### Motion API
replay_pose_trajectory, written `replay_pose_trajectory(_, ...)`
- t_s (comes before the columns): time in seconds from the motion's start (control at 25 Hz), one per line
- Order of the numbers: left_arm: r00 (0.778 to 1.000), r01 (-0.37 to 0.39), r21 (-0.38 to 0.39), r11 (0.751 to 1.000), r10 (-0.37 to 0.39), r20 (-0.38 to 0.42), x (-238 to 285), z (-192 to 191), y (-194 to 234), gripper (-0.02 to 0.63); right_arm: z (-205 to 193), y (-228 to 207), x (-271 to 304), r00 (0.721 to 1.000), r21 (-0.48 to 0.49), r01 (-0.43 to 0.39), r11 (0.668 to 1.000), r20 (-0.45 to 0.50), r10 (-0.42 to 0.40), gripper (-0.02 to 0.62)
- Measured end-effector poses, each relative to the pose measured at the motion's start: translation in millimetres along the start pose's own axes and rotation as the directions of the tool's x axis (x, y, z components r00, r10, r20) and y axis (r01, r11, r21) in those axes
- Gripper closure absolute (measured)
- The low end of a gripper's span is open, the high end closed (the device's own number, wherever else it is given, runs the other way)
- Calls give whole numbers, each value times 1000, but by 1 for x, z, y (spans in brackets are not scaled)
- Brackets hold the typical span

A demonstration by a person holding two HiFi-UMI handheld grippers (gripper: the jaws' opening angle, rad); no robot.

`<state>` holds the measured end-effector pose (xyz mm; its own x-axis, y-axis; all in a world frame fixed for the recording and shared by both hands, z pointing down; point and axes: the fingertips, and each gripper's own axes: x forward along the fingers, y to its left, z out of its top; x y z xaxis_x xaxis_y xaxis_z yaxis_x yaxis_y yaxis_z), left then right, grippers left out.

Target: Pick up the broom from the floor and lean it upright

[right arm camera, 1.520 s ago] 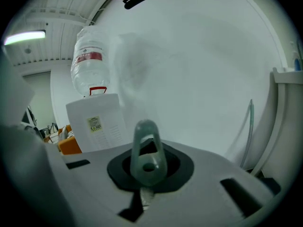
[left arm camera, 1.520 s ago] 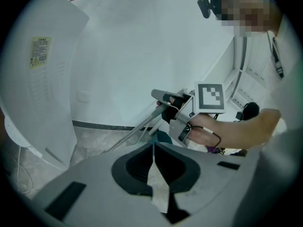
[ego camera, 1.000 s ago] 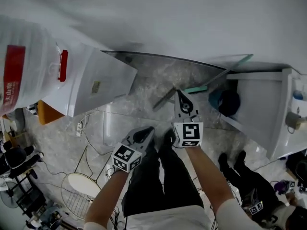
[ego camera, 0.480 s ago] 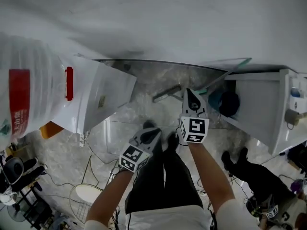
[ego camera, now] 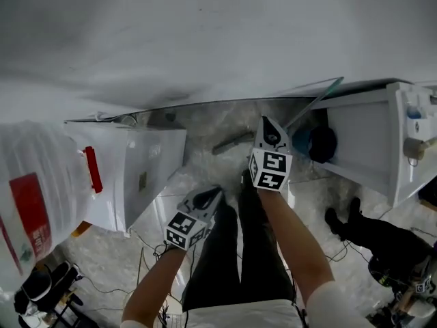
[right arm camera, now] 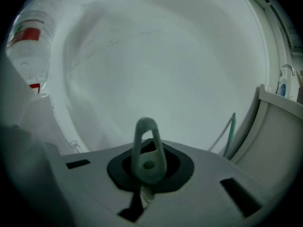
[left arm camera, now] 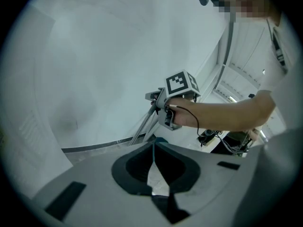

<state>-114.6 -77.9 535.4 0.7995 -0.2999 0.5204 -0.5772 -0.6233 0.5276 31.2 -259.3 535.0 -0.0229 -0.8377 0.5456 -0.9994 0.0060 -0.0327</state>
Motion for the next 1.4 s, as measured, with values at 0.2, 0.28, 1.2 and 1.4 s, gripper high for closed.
replay_pose_trajectory(0.2, 1000, -16, -8, 1000, 17, 4, 10, 12, 11, 594, 8, -8, 26, 1000, -4, -19, 1000, 7, 19, 598)
replay_pose_trajectory(0.28, 1000, -26, -16, 1000, 27, 16, 15, 18, 14, 595, 9, -15, 38, 1000, 4, -20, 1000, 7, 20, 597)
replay_pose_trajectory(1.2, 991, -106, -145, 984, 116, 64, 48, 21, 47, 594, -25, 6, 137, 951, -45, -256, 966, -193, 243, 482)
replay_pose_trajectory(1.4, 989, -117, -162, 980, 130, 72, 49, 22, 55, 594, -44, 11, 143, 922, -16, -304, 953, -258, 290, 381)
